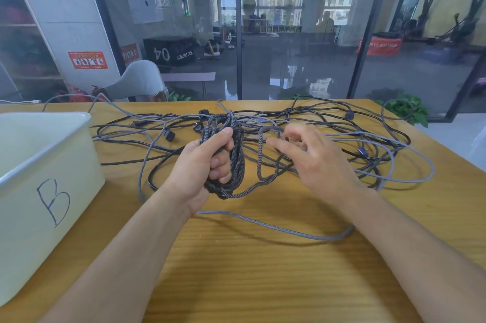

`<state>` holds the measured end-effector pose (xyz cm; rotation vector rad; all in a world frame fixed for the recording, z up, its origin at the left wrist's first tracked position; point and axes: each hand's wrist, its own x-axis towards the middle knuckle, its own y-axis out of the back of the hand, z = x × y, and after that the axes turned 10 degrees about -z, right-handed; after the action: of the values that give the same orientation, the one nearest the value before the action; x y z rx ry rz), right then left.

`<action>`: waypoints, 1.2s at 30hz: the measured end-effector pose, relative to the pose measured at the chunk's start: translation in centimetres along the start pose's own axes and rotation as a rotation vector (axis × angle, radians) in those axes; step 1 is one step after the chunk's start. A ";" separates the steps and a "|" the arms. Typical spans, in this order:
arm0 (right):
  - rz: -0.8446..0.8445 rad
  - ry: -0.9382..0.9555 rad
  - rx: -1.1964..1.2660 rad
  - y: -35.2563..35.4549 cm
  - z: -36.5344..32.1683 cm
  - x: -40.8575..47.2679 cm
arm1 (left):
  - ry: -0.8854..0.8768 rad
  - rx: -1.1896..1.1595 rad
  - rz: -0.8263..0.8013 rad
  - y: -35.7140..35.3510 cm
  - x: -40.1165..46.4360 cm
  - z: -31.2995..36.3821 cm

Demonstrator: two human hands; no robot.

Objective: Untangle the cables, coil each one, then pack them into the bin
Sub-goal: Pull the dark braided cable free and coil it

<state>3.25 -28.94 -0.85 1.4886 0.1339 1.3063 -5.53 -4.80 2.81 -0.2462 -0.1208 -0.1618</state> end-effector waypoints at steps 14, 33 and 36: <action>-0.200 0.114 0.097 2.6 0.7 0.5 | -0.036 0.251 0.267 2.6 0.1 0.5; -0.059 -0.582 0.862 3.8 -1.5 0.9 | -0.139 0.125 0.282 1.1 -0.1 1.2; -0.265 -0.829 1.114 4.1 -1.5 1.2 | -0.146 0.105 0.292 1.4 -0.2 1.4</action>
<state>0.35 -28.84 2.67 2.7092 0.5457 0.2384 -5.62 -3.12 3.83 -0.1687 -0.2358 0.1529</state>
